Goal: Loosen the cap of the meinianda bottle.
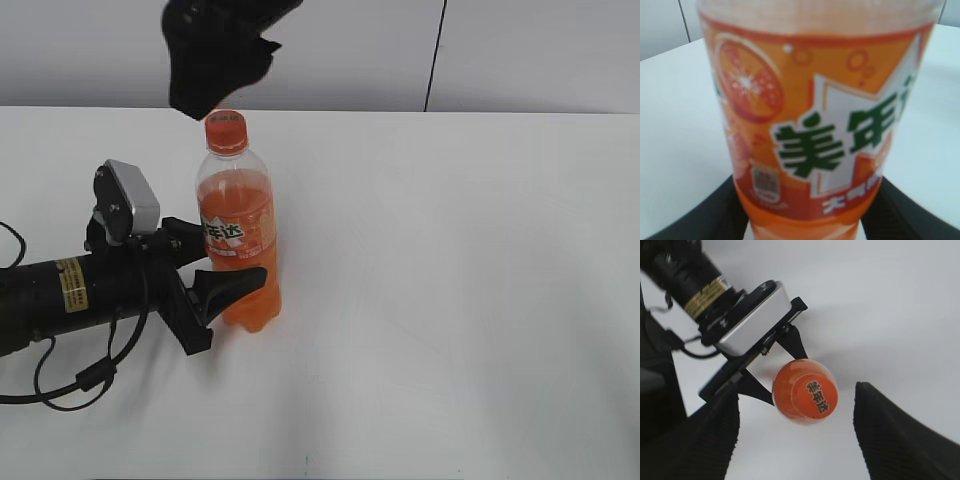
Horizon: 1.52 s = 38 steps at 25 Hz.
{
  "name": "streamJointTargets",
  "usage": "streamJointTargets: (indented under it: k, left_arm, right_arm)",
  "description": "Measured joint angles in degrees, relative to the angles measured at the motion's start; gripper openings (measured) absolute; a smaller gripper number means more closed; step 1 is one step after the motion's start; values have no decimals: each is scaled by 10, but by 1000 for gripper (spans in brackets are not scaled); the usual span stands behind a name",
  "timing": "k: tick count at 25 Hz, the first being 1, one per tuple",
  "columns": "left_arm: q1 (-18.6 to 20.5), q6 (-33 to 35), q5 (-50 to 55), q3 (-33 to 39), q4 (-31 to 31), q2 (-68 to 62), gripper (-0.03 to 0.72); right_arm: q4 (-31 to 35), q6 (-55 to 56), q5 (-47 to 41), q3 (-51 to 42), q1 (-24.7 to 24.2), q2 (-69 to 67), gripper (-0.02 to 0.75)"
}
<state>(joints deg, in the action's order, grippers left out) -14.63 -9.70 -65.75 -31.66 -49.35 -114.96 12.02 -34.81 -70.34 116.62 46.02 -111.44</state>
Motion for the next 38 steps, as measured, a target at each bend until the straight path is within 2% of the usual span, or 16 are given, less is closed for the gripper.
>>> streamJointTargets:
  k: [3, 5, 10, 17, 19, 21, 23, 24, 31, 33, 38]
  left_arm:
    - [0, 0, 0, 0, 0, 0, 402]
    - [0, 0, 0, 0, 0, 0, 402]
    - [0, 0, 0, 0, 0, 0, 402]
    - [0, -1, 0, 0, 0, 0, 402]
    - [0, -1, 0, 0, 0, 0, 402]
    - [0, -1, 0, 0, 0, 0, 402]
    - [0, -1, 0, 0, 1, 0, 402]
    - [0, -1, 0, 0, 1, 0, 402]
    - [0, -2, 0, 0, 1, 0, 401]
    - [0, -2, 0, 0, 1, 0, 401]
    - [0, -1, -1, 0, -1, 0, 401]
  right_arm:
    - [-26, 260, 25, 0, 0, 0, 535]
    - [-48, 372, 39, 0, 0, 0, 535]
    - [-74, 434, 36, 0, 0, -15, 535]
    - [-75, 452, 7, 0, 0, -58, 535]
    - [-75, 453, 7, 0, 0, -63, 515]
    - [-74, 453, 7, 0, 0, -64, 441]
    - [-69, 454, 7, 0, 1, -64, 312]
    - [-68, 454, 8, 0, 1, -64, 274]
    - [-67, 428, 8, 0, 1, -64, 276]
    - [-59, 384, 8, 0, 1, -64, 276]
    - [-21, 192, 8, 0, 0, -64, 276]
